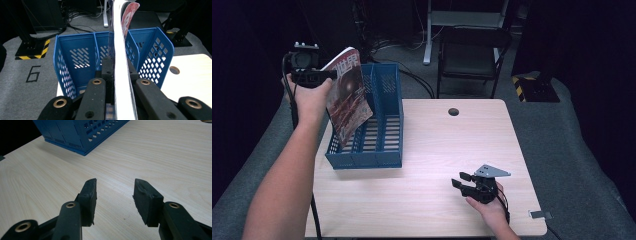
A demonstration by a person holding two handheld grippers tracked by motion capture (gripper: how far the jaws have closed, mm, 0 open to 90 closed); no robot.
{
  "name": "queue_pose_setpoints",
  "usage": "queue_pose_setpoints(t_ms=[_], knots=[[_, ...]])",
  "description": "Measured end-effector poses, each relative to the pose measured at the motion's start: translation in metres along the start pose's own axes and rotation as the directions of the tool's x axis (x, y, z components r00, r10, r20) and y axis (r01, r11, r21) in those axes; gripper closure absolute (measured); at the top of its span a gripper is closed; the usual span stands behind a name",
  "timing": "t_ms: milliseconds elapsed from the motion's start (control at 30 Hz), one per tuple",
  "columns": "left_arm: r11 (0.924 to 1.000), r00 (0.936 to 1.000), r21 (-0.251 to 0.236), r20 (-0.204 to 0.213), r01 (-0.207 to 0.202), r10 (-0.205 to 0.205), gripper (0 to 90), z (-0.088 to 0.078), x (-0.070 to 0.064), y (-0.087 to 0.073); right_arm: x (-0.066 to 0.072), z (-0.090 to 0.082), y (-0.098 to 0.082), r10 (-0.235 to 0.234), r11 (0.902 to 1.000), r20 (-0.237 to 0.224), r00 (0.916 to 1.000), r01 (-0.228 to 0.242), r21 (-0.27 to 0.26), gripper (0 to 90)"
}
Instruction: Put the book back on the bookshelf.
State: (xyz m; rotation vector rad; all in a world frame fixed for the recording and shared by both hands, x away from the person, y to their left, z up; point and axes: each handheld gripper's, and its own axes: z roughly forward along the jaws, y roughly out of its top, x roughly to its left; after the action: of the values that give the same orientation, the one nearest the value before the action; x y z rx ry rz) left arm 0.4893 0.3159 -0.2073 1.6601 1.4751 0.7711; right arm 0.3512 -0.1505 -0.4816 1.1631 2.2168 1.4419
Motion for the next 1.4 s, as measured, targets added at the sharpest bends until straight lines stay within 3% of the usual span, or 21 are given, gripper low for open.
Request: queue_pose_setpoints(t_ms=[267,567,967,1400], knots=[[0.9994,0.9999,-0.031,-0.001,0.013,-0.013,83.7,0.007,0.001,-0.001,0.001,-0.001,0.001,0.002,1.0000,-0.002,1.0000,-0.002,-0.002,53.5],[0.9999,1.0000,-0.009,-0.001,0.009,-0.009,83.7,0.019,-0.006,-0.005,0.000,0.000,0.000,-0.004,1.0000,-0.005,1.0000,0.004,-0.002,53.5],[0.9997,0.9999,-0.022,0.013,0.009,-0.008,83.7,0.040,-0.016,-0.011,0.000,-0.001,0.000,0.006,1.0000,0.003,1.0000,-0.006,0.000,53.5],[0.9996,0.9995,-0.014,0.018,0.025,-0.025,83.7,0.060,-0.021,-0.035,0.000,0.000,0.000,0.003,1.0000,-0.003,1.0000,-0.003,0.000,53.5]])
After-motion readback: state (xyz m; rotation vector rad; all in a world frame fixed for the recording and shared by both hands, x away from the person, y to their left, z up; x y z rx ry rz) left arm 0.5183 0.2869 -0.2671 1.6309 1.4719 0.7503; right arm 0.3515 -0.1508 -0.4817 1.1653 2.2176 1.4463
